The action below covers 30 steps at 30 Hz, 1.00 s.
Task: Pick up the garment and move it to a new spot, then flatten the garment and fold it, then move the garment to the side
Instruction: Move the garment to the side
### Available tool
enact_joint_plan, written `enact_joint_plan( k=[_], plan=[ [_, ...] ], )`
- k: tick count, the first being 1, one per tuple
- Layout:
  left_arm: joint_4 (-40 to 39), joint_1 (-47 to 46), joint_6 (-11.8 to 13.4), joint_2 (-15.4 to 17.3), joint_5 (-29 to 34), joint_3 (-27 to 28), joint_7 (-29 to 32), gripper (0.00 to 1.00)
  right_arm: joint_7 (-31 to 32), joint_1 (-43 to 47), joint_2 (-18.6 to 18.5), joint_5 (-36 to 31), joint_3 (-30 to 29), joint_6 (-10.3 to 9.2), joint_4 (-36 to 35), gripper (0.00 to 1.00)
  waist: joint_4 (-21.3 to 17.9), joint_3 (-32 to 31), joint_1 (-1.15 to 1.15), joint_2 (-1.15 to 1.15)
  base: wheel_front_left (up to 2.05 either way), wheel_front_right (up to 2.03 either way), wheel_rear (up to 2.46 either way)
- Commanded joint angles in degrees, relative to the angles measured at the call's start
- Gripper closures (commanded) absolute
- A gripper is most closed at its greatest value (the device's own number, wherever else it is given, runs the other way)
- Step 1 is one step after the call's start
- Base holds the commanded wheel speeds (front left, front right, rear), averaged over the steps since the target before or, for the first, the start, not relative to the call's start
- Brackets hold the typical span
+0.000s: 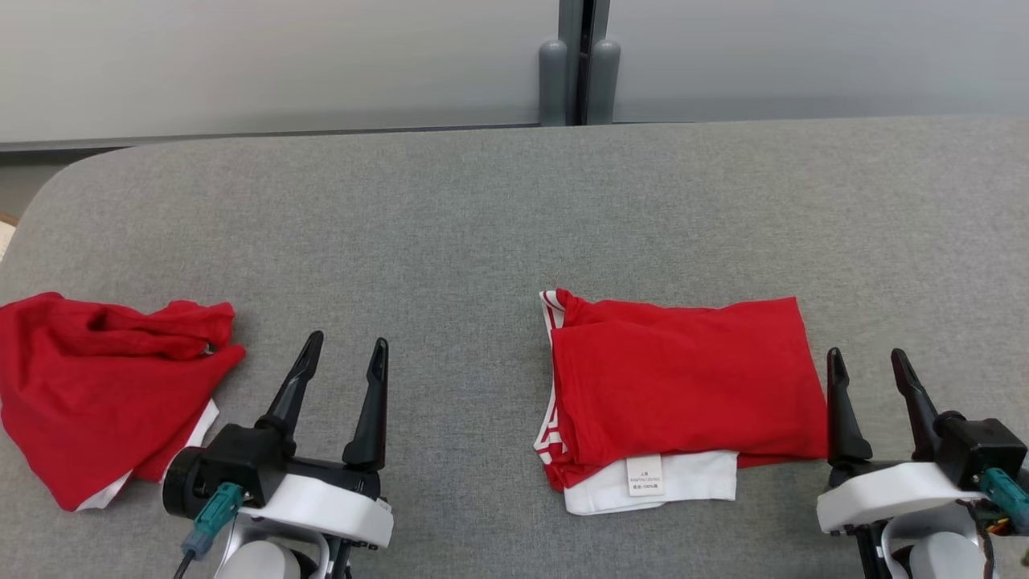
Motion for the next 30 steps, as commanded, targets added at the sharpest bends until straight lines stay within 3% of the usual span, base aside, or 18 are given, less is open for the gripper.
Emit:
enact_joint_plan(
  k=[1, 14, 15, 16, 17, 25, 30],
  plan=[
    [0.1, -0.8, -0.2, 0.2, 0.3, 0.2, 0.0, 0.00, -0.2, -1.1, 0.2, 0.5, -0.3, -0.03, 1.0, 0.00, 0.5, 1.0, 0.00, 0.00, 0.00, 0.00, 0.00],
    [0.7, -4.0, -0.8, 0.2, 1.4, -0.4, 0.0, 0.00, 1.1, -8.0, 0.9, 8.7, 2.9, -0.03, 15.2, 0.00, 2.7, 6.6, 0.00, 0.00, 0.00, 0.00, 0.00],
    [0.7, -4.0, -0.7, 0.2, 1.7, -0.5, 0.0, 0.00, 1.0, -8.1, 0.9, 8.9, 3.3, -0.03, 16.0, 0.50, 2.7, 6.7, 0.00, 0.00, 0.00, 0.00, 0.00],
    [0.6, -4.2, -0.6, 0.2, 1.8, -0.7, 0.0, 0.00, 1.1, -8.4, 0.9, 9.0, 3.6, -0.03, 16.9, 0.93, 2.7, 6.8, 0.00, 0.00, 0.00, 0.00, 0.00],
    [0.4, -4.4, -0.6, 0.2, 1.7, -0.9, 0.0, 0.00, 1.0, -8.8, 0.7, 9.1, 3.9, -0.03, 17.5, 1.00, 2.6, 6.8, 0.00, 0.00, 0.00, 0.00, 0.00],
    [-2.7, -5.5, -1.2, 0.2, 3.9, -2.0, 0.0, 0.00, -0.3, -13.9, -4.9, 3.9, 6.7, -0.07, 15.8, 1.00, -2.4, 7.4, 0.00, 0.00, 0.00, 0.00, 0.00],
    [-5.0, -7.5, -1.9, 0.3, 6.5, -3.3, 0.0, 0.00, -0.3, -18.7, -11.2, -1.2, 10.3, -0.07, 13.1, 1.00, -7.9, 10.2, 0.00, 0.00, 0.00, 0.00, 0.00]
  ],
)
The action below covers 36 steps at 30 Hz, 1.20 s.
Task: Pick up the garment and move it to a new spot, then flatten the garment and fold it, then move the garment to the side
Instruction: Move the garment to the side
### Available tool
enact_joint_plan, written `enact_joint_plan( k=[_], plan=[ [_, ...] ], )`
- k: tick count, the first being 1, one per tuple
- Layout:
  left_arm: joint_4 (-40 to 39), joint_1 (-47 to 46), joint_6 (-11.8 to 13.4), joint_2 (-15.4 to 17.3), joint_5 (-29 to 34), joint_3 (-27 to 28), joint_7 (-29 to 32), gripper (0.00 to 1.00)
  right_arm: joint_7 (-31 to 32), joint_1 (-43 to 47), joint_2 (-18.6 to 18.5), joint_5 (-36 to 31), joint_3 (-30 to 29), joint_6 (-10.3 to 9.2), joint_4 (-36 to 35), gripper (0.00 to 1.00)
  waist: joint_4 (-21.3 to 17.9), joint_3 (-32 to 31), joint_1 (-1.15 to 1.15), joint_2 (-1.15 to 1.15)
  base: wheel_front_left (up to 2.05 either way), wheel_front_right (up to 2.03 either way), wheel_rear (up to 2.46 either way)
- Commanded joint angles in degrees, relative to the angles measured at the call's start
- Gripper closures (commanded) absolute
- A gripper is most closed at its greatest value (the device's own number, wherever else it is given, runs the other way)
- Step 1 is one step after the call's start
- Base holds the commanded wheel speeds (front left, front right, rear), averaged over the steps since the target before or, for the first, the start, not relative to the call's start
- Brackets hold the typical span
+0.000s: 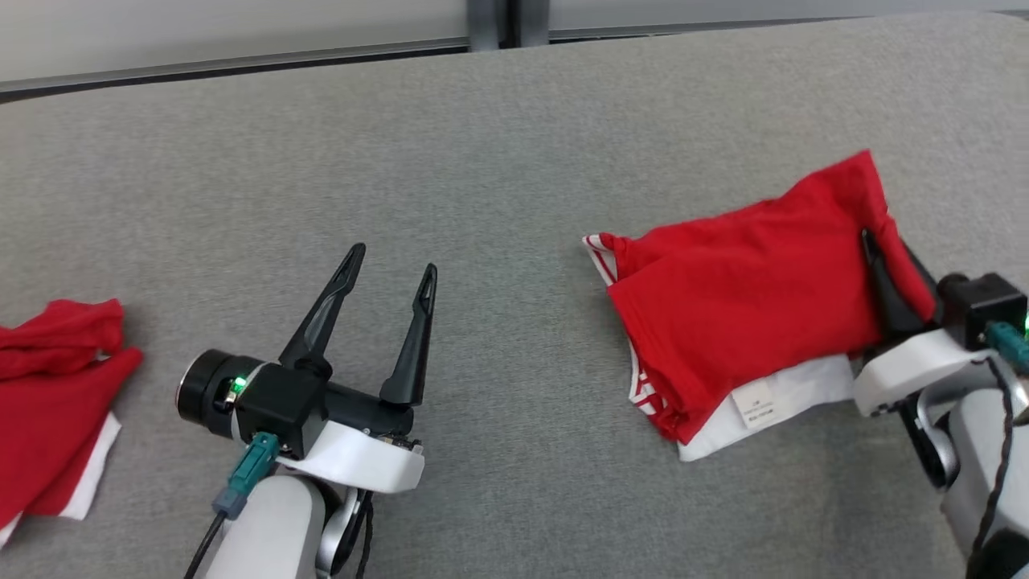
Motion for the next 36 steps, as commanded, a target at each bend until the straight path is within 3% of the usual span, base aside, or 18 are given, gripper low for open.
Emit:
enact_joint_plan(
  k=[1, 5, 10, 24, 25, 26, 36],
  plan=[
    [-1.2, -2.3, -0.6, 0.7, 1.8, -0.5, 0.0, 0.00, -0.4, -3.7, -3.2, -1.1, 2.2, -0.13, -1.1, 1.00, -5.4, 4.0, 0.00, 0.00, 0.00, 0.00, 0.00],
    [-2.8, -5.7, -1.5, 2.1, 4.0, -2.3, 0.0, 0.00, -0.3, -9.2, -9.0, -0.8, 4.9, -0.13, -1.3, 1.00, -9.5, 8.6, 0.00, 0.00, 0.00, 0.00, 0.00],
    [-4.4, -10.3, -2.2, 4.3, 6.9, -5.7, 0.0, 0.00, -0.2, -15.2, -14.8, 0.6, 4.2, -0.13, 1.2, 1.00, -12.9, 13.9, 0.00, 0.00, 0.00, 0.00, 0.00],
    [-5.9, -15.4, -2.9, 6.4, 7.2, -12.3, 0.0, 0.00, -0.4, -23.2, -19.8, -0.4, -1.5, -0.13, 11.7, 1.00, -13.4, 20.2, 0.00, 0.00, 0.00, 0.00, 0.00],
    [-5.8, -15.4, -2.9, 6.5, 7.1, -12.5, 0.0, 0.00, -0.4, -23.2, -19.6, -0.6, -1.9, -0.13, 12.0, 0.78, -13.1, 20.2, 0.00, 0.00, 0.00, 0.00, 0.00],
    [-5.5, -15.4, -2.9, 6.5, 6.9, -12.7, 0.0, 0.00, -0.4, -23.2, -19.6, -1.1, -2.2, -0.13, 11.9, 0.00, -12.9, 20.1, 0.00, 0.00, 0.00, 0.00, 0.00],
    [-4.4, -13.6, -0.9, 4.7, 3.9, -10.5, 0.0, 0.00, -0.3, -17.9, -15.9, -3.2, -8.6, -0.13, 4.2, 0.00, -8.8, 13.0, 0.00, 0.00, 0.00, 0.00, 0.00]
  ],
)
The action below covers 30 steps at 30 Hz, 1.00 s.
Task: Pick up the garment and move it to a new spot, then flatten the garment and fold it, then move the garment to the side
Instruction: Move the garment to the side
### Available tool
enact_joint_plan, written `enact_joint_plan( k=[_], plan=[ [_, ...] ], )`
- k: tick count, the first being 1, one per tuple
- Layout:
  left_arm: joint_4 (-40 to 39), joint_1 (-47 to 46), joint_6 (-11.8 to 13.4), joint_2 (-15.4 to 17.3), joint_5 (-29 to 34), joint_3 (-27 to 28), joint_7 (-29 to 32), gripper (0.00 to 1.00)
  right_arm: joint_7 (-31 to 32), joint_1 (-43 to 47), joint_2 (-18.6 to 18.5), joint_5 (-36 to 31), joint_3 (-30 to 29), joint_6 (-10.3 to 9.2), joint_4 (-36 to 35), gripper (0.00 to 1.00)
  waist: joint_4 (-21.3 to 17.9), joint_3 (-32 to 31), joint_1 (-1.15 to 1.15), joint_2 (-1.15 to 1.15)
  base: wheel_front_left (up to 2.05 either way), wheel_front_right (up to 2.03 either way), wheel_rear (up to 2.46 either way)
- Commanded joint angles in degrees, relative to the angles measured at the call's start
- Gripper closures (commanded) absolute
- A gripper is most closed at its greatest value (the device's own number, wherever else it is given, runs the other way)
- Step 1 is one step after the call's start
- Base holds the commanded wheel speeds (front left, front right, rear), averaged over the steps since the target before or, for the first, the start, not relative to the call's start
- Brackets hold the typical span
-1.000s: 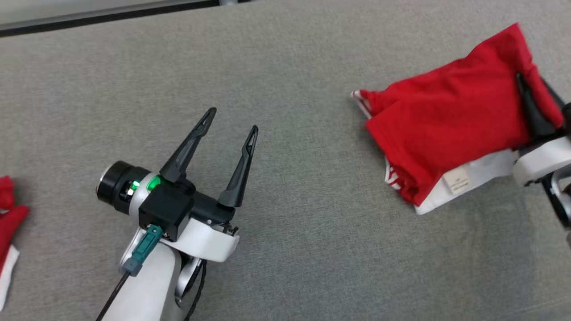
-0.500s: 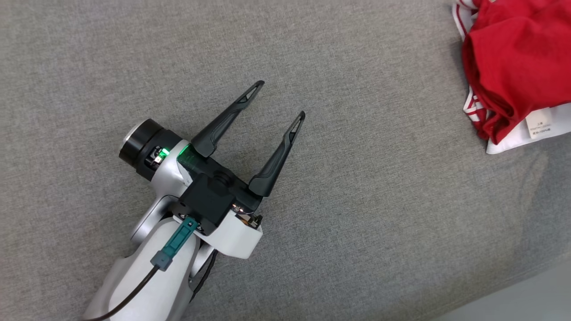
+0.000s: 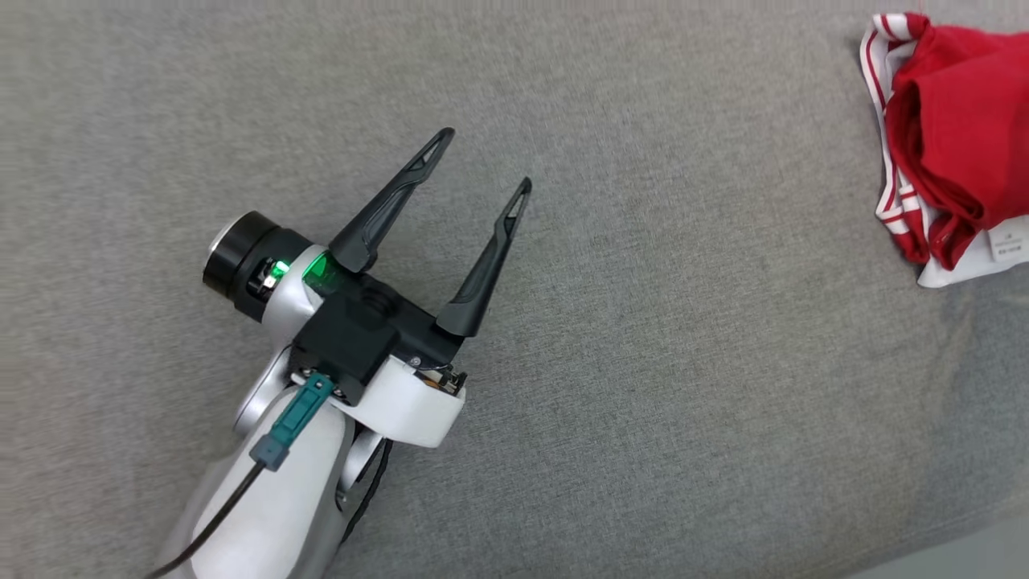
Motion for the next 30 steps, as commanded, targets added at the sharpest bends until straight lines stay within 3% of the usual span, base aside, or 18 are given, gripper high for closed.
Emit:
enact_joint_plan(
  k=[1, 11, 19, 30],
  plan=[
    [0.4, 1.5, 0.7, -0.3, -0.8, 0.8, 0.0, 0.00, -0.2, 1.4, 0.6, -0.4, -1.0, -0.13, -2.0, 0.00, 2.3, -4.1, 0.00, 0.00, 0.00, 0.00, 0.00],
    [1.6, 8.9, 3.5, -2.2, -4.3, 7.4, 0.0, 0.00, -0.1, 11.4, 7.5, 2.6, 1.2, -0.13, -12.0, 0.00, 8.2, -16.0, 0.00, 0.00, 0.00, 0.00, 0.00],
    [2.6, 15.2, 4.0, -3.4, -5.4, 12.0, 0.0, 0.00, -0.1, 19.2, 14.2, 6.3, 3.3, -0.13, -17.5, 0.00, 12.6, -22.2, 0.00, 0.00, 0.00, 0.00, 0.00],
    [5.8, 21.6, 4.8, -4.6, -6.2, 13.2, 0.0, 0.00, -0.1, 32.7, 23.6, 5.7, 0.9, -0.13, -24.7, 0.00, 16.6, -27.8, 0.00, 0.00, 0.00, 0.00, 0.00]
  ],
)
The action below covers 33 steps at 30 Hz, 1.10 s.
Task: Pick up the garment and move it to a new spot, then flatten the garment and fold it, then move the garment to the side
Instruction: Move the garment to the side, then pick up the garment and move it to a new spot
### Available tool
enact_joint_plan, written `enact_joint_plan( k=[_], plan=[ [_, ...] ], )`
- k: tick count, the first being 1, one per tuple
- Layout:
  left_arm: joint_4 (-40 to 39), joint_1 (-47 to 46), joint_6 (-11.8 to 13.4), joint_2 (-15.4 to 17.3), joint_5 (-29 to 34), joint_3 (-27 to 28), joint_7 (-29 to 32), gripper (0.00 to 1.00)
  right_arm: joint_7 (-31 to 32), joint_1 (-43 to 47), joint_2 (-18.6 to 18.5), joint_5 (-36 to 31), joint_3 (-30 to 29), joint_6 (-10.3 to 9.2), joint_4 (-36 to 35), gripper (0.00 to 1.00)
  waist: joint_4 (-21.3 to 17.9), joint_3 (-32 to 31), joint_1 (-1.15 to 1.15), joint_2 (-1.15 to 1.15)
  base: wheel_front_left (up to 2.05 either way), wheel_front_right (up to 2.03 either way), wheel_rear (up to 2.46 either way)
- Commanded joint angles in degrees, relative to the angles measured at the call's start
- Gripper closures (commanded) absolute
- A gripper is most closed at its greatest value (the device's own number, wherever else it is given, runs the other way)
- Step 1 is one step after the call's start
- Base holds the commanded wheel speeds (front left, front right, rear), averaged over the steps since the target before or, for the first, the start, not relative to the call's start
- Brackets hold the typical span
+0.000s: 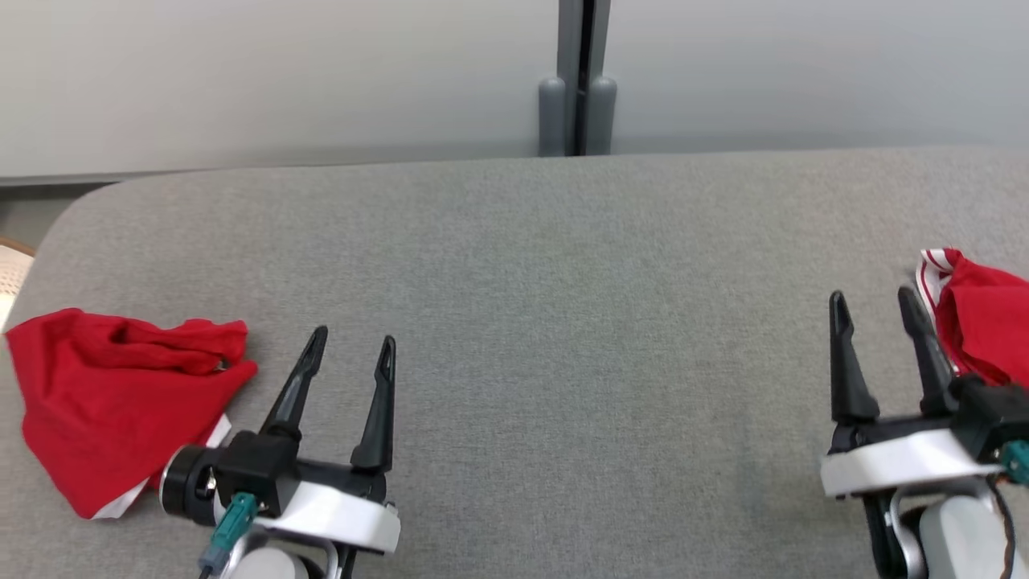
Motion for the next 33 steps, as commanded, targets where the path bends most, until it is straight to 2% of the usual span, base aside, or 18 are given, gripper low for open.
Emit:
enact_joint_plan(
  k=[1, 12, 33],
  plan=[
    [0.3, 0.9, 0.3, 0.0, -0.4, 0.3, 0.0, 0.00, -0.1, 1.4, 0.3, 0.0, -0.2, -0.13, -0.7, 0.00, 1.3, -1.7, 0.00, 0.00, 0.00, 0.00, 0.00],
    [0.9, 5.0, 1.9, 0.0, -1.3, 0.0, 0.0, 0.00, -0.1, 8.6, 3.7, -1.1, -0.7, -0.12, -3.7, 0.00, 1.6, -4.1, 0.00, 0.00, 0.00, 0.00, 0.00],
    [1.7, 4.8, 2.3, 0.0, -1.9, -0.1, 0.0, 0.00, -0.1, 9.3, 3.9, 1.0, 0.4, -0.12, -3.5, 0.00, 0.7, -4.2, 0.00, 0.00, 0.00, 0.00, 0.00]
  ],
)
